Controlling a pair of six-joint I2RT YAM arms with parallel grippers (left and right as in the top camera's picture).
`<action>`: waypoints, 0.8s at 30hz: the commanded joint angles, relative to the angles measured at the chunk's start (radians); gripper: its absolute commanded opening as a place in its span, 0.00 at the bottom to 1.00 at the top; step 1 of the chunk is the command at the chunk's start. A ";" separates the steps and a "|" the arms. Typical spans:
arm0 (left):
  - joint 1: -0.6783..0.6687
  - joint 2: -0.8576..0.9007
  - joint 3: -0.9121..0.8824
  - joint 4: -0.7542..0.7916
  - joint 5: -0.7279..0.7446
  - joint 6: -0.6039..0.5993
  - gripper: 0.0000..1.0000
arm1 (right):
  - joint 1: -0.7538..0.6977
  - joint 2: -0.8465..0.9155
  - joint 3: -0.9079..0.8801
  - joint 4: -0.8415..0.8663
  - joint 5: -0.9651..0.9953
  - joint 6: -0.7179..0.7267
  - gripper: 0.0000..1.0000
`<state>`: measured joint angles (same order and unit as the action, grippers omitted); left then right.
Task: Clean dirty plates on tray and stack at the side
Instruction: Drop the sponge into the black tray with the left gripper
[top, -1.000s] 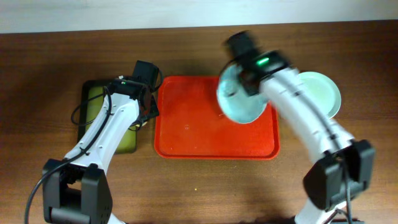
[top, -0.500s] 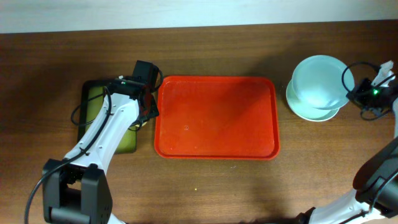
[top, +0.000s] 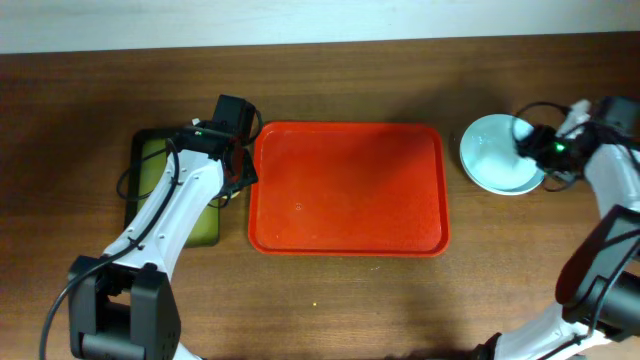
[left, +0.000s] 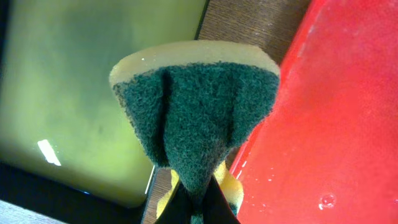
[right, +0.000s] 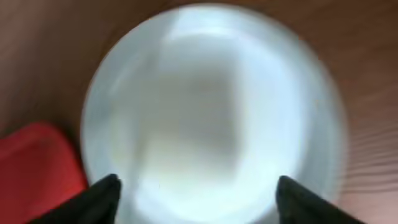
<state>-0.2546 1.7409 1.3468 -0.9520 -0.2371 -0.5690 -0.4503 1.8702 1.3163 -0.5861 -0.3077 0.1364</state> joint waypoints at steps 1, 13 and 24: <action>0.008 -0.006 0.013 0.045 0.008 0.008 0.00 | 0.071 -0.028 -0.005 -0.037 -0.005 0.065 0.99; 0.205 0.001 -0.053 0.137 -0.017 -0.283 0.00 | 0.306 -0.484 -0.005 -0.172 -0.005 0.134 0.99; 0.204 0.140 -0.094 0.148 -0.021 -0.455 0.13 | 0.592 -0.571 -0.005 -0.184 0.105 0.143 0.99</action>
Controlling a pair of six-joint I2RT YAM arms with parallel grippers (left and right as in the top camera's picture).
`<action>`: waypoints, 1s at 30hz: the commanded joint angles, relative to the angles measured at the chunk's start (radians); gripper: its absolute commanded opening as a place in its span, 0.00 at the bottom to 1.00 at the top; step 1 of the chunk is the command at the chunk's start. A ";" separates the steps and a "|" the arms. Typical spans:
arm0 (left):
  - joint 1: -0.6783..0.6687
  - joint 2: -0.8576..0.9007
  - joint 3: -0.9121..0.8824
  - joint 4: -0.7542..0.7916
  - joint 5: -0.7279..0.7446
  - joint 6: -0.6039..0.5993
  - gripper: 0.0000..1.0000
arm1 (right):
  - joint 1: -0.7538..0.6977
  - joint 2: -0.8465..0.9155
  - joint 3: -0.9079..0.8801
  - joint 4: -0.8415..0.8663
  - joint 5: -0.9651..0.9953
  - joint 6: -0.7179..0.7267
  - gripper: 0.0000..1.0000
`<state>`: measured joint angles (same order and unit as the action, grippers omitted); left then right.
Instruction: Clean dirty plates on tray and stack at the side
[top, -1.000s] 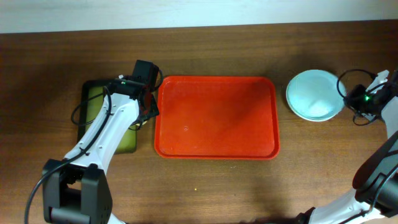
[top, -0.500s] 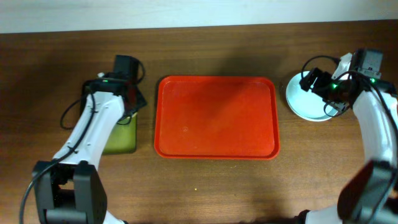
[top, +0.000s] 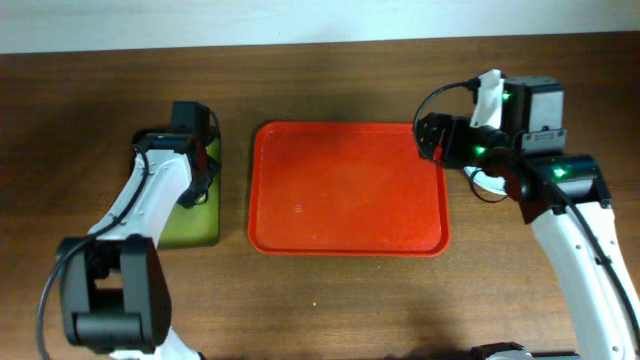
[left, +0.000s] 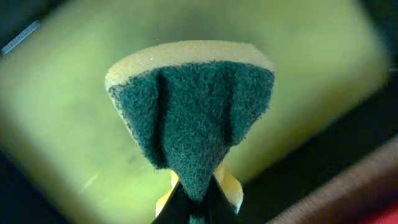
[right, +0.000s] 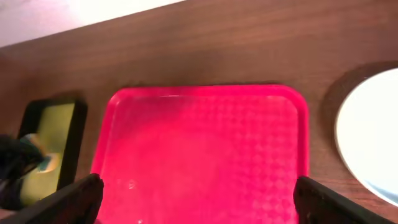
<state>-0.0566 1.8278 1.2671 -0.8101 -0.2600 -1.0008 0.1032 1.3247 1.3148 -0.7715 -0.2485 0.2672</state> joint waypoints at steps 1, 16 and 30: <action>0.006 0.056 -0.014 0.006 0.002 -0.023 0.24 | 0.052 -0.028 -0.004 0.001 0.067 0.012 0.98; -0.132 -0.461 -0.007 -0.115 0.178 0.234 0.94 | 0.081 -0.293 -0.004 -0.162 0.130 0.030 0.99; -0.522 -1.045 -0.214 -0.273 -0.037 0.222 1.00 | 0.081 -0.592 -0.113 -0.344 0.135 0.030 0.99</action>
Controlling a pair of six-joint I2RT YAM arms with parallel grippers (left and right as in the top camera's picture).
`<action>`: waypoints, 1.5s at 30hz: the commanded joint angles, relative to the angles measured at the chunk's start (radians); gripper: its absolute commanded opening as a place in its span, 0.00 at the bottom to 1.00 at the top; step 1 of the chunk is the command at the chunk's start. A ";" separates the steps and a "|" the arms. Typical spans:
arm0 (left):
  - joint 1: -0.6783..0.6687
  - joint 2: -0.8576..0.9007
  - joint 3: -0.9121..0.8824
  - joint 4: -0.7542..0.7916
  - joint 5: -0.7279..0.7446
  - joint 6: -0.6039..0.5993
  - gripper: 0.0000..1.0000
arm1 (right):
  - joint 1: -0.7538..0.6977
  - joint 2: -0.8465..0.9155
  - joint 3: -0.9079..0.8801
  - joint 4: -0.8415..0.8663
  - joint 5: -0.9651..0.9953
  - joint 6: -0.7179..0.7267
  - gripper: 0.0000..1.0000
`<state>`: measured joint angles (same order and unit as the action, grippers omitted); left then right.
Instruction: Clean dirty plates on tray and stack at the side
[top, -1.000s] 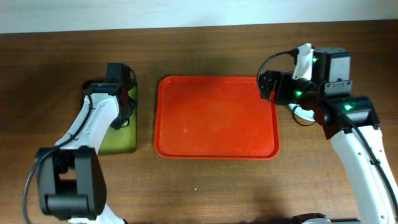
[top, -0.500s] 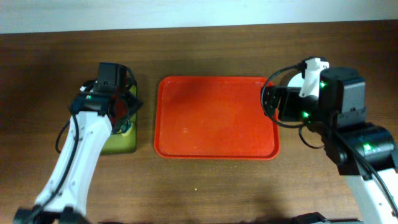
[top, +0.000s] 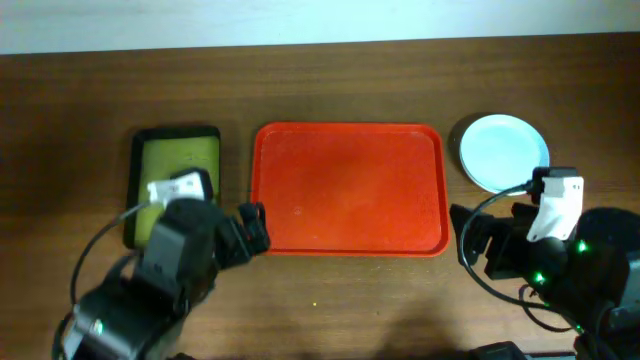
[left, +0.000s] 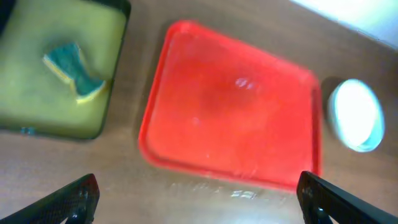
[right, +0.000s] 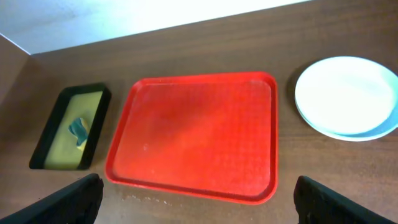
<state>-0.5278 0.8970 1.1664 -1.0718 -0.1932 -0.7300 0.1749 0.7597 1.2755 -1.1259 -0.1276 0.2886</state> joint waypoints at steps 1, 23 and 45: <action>-0.067 -0.179 -0.169 -0.010 -0.133 -0.096 1.00 | 0.009 -0.044 -0.116 0.043 0.020 0.009 0.99; -0.079 -0.407 -0.287 -0.026 -0.144 -0.110 0.99 | 0.009 -0.050 -0.166 0.187 0.021 0.008 0.99; -0.079 -0.407 -0.287 -0.026 -0.144 -0.110 0.99 | -0.195 -0.636 -1.006 0.742 0.034 -0.022 0.99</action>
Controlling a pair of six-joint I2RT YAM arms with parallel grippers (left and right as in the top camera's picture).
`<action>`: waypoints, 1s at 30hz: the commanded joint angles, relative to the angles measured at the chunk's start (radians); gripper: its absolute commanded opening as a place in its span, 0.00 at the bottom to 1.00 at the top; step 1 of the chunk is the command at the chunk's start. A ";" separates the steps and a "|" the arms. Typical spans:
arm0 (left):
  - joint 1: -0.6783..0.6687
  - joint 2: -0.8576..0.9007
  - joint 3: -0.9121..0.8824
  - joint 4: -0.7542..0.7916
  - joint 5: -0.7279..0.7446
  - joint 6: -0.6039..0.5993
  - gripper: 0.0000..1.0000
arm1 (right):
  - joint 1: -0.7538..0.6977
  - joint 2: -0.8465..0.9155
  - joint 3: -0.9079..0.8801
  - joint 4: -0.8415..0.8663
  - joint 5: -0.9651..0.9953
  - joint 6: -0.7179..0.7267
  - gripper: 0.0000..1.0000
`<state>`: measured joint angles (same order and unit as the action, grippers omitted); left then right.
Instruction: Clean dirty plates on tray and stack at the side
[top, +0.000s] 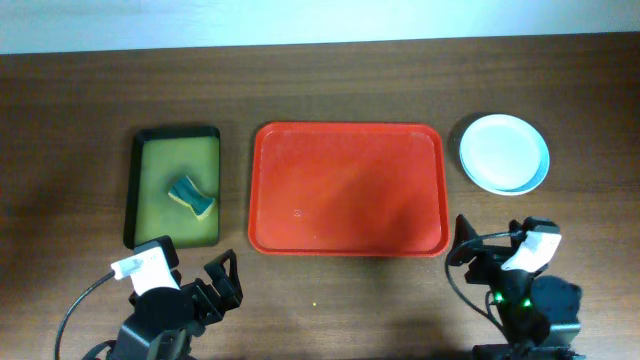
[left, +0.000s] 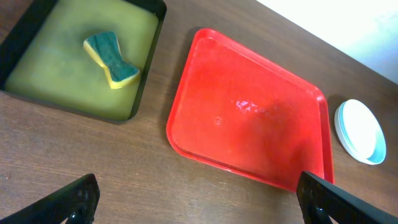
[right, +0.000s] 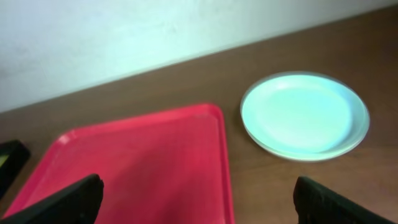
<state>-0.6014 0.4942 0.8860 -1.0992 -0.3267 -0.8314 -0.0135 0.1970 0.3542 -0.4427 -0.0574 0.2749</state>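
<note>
The red tray (top: 348, 188) lies bare in the middle of the table, also in the left wrist view (left: 249, 130) and the right wrist view (right: 143, 162). A stack of pale blue plates (top: 504, 152) sits to its right on the wood (right: 303, 116). The green and yellow sponge (top: 190, 195) lies in the black basin (top: 137, 190). My left gripper (top: 222, 280) is open and empty near the front left edge (left: 199, 208). My right gripper (top: 468, 255) is open and empty at the front right (right: 199, 208).
The basin (left: 37, 102) holds yellowish liquid around the sponge (left: 112, 59). Brown table wood (top: 330, 300) runs between both arms along the front. A pale wall (right: 124, 37) stands behind the table's far edge.
Both arms have drawn back toward the table's front edge and sit lower in the overhead view. The sponge lies in the basin as before, and both grippers are still open.
My left gripper held the sponge at the tray's left edge while the right hung open over the plates. Then the sponge was over the basin and the right gripper by the tray. Later the sponge lay in the basin, both grippers open, and now both are farther back.
</note>
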 joint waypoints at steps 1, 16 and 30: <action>-0.005 -0.004 -0.006 0.001 -0.010 -0.009 0.99 | -0.006 -0.097 -0.114 0.089 -0.034 -0.011 0.99; -0.005 -0.004 -0.006 0.001 -0.010 -0.009 0.99 | -0.006 -0.194 -0.349 0.374 -0.018 -0.016 0.99; -0.005 -0.004 -0.006 0.001 -0.010 -0.009 0.99 | -0.006 -0.194 -0.349 0.370 -0.010 -0.264 0.99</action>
<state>-0.6014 0.4942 0.8860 -1.0996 -0.3264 -0.8314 -0.0135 0.0158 0.0158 -0.0738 -0.0761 0.0288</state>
